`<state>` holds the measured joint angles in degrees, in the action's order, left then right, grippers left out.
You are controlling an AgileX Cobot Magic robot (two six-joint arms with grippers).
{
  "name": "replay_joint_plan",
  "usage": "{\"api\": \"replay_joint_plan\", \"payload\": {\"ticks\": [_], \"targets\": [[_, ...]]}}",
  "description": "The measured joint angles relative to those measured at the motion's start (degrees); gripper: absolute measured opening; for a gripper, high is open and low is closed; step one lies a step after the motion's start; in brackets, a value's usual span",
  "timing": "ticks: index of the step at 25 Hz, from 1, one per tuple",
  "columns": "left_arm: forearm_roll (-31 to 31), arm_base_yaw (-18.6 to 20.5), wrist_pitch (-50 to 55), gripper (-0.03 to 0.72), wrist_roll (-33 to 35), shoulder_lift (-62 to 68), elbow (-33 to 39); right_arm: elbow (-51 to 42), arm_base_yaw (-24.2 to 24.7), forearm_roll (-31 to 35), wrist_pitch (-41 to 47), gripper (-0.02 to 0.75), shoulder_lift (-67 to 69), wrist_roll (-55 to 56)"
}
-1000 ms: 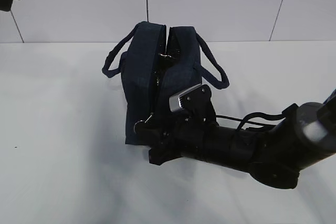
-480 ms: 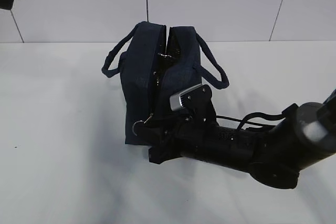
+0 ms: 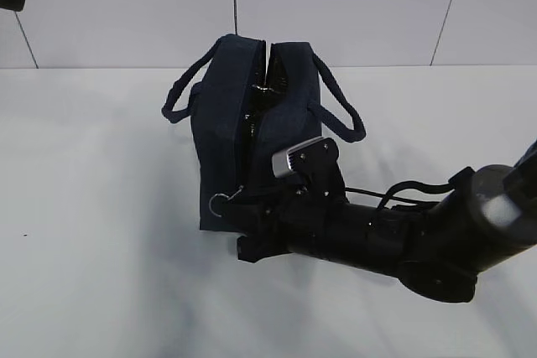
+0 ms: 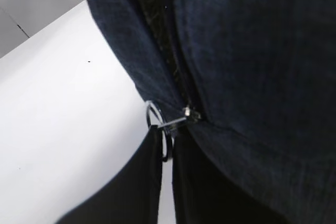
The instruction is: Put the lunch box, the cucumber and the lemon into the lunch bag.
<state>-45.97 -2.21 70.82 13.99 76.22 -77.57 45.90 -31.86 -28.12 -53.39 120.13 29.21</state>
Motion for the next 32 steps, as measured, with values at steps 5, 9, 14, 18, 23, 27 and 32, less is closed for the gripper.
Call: {"api": "replay_joint_plan", "payload": {"ticks": [5, 9, 14, 18, 23, 27, 32], "targets": [[0.0, 0.0, 0.0, 0.234, 0.0, 0.0, 0.0, 0.1, 0.0, -0.7, 0.0, 0.008, 0.0, 0.7], [0.0, 0.0, 0.0, 0.234, 0.0, 0.0, 0.0, 0.1, 0.0, -2.5, 0.8, 0.0, 0.0, 2.8], [0.0, 0.0, 0.0, 0.234, 0.0, 0.0, 0.0, -0.3, 0.0, -4.4, 2.5, 0.0, -0.2, 4.1], [0.4, 0.0, 0.0, 0.234, 0.0, 0.0, 0.0, -1.4, 0.0, -4.8, 6.2, 0.0, -2.9, 4.3], [0.6, 0.0, 0.0, 0.234, 0.0, 0.0, 0.0, -1.6, 0.0, -5.1, 9.1, 0.0, -4.2, 4.3], [2.2, 0.0, 0.0, 0.234, 0.0, 0.0, 0.0, -1.9, 0.0, -5.1, 12.0, 0.0, -5.9, 4.3], [3.9, 0.0, 0.0, 0.234, 0.0, 0.0, 0.0, -1.9, 0.0, -5.2, 13.4, 0.0, -9.0, 4.3]]}}
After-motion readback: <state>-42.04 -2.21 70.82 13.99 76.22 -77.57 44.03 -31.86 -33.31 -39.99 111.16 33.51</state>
